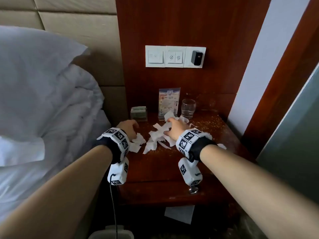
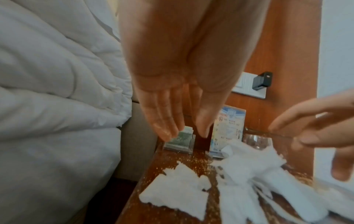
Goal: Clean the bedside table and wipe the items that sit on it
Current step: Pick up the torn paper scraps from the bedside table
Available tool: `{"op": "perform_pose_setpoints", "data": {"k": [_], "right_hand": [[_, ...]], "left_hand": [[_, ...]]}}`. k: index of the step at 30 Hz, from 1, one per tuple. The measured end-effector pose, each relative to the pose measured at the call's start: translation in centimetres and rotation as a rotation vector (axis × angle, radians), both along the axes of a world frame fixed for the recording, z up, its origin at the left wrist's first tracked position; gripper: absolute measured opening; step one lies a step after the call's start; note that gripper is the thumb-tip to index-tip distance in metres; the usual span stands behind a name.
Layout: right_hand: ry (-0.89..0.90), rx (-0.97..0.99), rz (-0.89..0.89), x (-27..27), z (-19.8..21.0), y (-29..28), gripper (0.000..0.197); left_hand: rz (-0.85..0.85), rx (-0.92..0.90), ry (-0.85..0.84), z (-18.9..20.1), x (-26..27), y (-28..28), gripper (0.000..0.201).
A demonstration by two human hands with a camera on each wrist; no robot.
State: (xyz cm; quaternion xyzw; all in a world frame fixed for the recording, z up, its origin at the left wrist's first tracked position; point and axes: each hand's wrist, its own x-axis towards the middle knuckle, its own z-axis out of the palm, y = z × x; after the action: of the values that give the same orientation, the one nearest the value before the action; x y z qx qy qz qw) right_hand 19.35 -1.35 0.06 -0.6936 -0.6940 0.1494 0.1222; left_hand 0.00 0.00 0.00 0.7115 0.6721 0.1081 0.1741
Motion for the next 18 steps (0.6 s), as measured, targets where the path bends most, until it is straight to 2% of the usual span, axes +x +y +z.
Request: {"op": "perform_pose_setpoints", "data": {"k": [3, 7, 11, 14, 18], "right_hand": [[-0.050, -0.013, 0.006, -0.5, -0.4, 1.0, 0.062], [-0.102, -0.046, 0.050, -1.4, -1.1, 1.2, 0.063], [-0.125, -0.033, 0.041, -2.5, -2.0, 1.3, 0.044], [-0.137, 0.001, 0.022, -2.9, -2.5, 1.3, 0.029], [-0.108, 0.037, -0.026, -2.5, -2.0, 1.1, 0.029]], "left_hand": [[-0.114, -0.072, 0.060, -1.4, -0.1, 0.9, 0.055], [-0.199, -0.122, 0.124, -2.9, -0.5, 1.1, 0.058], [-0.221, -0.124, 0.098, -4.1, -1.0, 1.0, 0.058], [-0.239, -0.098, 0.138, -4.3, -1.1, 1.1, 0.055], [-0.200, -0.039, 0.122, -4.1, -1.2, 0.8, 0.040]]}}
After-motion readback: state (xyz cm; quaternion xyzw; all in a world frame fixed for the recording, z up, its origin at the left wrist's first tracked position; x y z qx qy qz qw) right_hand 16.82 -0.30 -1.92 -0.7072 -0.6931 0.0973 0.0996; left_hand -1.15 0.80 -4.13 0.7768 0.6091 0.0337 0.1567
